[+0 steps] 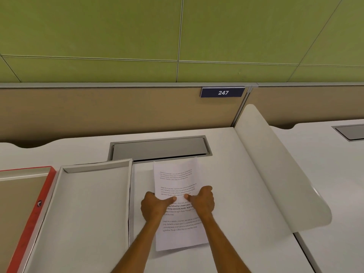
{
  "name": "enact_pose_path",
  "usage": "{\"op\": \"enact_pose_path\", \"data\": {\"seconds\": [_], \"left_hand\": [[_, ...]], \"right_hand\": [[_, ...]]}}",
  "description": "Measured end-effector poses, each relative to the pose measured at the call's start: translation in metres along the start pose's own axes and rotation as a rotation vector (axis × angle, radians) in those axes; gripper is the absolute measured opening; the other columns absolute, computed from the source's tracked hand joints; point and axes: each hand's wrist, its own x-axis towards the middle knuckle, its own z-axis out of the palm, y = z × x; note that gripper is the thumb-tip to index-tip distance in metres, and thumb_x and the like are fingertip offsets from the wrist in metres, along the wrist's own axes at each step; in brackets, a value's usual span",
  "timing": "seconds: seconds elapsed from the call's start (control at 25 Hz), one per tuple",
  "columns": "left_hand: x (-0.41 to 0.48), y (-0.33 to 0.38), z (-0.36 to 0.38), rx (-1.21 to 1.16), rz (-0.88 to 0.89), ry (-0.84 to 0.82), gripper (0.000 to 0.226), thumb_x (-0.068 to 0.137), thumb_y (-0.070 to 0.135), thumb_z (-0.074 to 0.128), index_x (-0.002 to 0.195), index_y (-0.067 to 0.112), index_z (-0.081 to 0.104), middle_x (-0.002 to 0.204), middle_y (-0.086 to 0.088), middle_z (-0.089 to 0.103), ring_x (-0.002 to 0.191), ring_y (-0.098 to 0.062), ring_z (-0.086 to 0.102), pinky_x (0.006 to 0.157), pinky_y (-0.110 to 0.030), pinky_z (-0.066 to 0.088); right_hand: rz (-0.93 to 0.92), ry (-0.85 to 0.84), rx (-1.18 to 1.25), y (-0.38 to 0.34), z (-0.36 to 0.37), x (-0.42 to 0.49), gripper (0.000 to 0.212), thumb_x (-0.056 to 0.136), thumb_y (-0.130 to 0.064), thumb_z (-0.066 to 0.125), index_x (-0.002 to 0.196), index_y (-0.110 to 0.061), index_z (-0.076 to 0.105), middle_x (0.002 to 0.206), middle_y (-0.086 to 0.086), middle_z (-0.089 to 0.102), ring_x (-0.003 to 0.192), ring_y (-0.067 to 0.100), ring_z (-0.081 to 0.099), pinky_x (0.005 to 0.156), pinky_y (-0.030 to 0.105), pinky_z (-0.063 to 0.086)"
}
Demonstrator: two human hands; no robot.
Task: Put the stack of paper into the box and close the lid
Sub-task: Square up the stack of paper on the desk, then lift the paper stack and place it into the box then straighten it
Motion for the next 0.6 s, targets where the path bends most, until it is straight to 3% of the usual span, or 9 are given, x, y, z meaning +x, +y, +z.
{"op": "enact_pose_path", "data": {"seconds": [0.12, 0.24, 0.36, 0.52, 0.6], "left_hand": [[-0.009, 0.010, -0.012, -0.099, 0.113, 0.084, 0.062, 0.054, 0.046, 0.091, 0.094, 0.015, 0.054, 0.095, -0.004, 0.071, 0.062, -0.010, 0.063, 0.044, -0.018, 0.046], [-0.026, 0.025, -0.026, -0.238, 0.303, 0.170, 0.062, 0.056, 0.046, 0.090, 0.094, 0.026, 0.046, 0.083, 0.012, 0.062, 0.057, 0.001, 0.058, 0.036, -0.006, 0.041], [-0.044, 0.032, -0.030, -0.453, 0.410, 0.185, 0.060, 0.061, 0.037, 0.090, 0.098, 0.036, 0.044, 0.087, 0.021, 0.061, 0.065, -0.003, 0.066, 0.047, -0.006, 0.051], [-0.056, 0.031, -0.026, -0.615, 0.497, 0.187, 0.062, 0.065, 0.025, 0.090, 0.101, 0.048, 0.045, 0.090, 0.034, 0.061, 0.085, 0.014, 0.064, 0.060, -0.009, 0.055], [-0.058, 0.028, -0.024, -0.633, 0.509, 0.169, 0.064, 0.065, 0.025, 0.089, 0.098, 0.056, 0.044, 0.089, 0.041, 0.061, 0.089, 0.015, 0.062, 0.061, -0.007, 0.054]], "right_hand": [[-0.064, 0.079, 0.118, -0.009, -0.012, -0.008, 0.068, 0.070, -0.034, 0.087, 0.111, -0.005, 0.042, 0.116, 0.016, 0.063, 0.104, 0.033, 0.067, 0.084, 0.041, 0.059], [-0.197, 0.152, 0.329, -0.017, -0.030, -0.015, 0.064, 0.069, -0.032, 0.087, 0.103, -0.016, 0.036, 0.105, 0.005, 0.062, 0.092, 0.025, 0.068, 0.062, 0.022, 0.055], [-0.317, 0.178, 0.577, -0.018, -0.039, -0.024, 0.064, 0.066, -0.028, 0.089, 0.104, -0.024, 0.037, 0.097, -0.012, 0.058, 0.084, 0.006, 0.064, 0.051, 0.009, 0.051], [-0.391, 0.208, 0.786, -0.008, -0.036, -0.030, 0.067, 0.063, -0.021, 0.091, 0.098, -0.049, 0.041, 0.101, -0.018, 0.060, 0.089, -0.003, 0.066, 0.059, 0.009, 0.054], [-0.399, 0.212, 0.815, -0.003, -0.034, -0.029, 0.071, 0.063, -0.018, 0.092, 0.097, -0.055, 0.042, 0.102, -0.016, 0.062, 0.091, -0.009, 0.064, 0.061, 0.011, 0.055]]}}
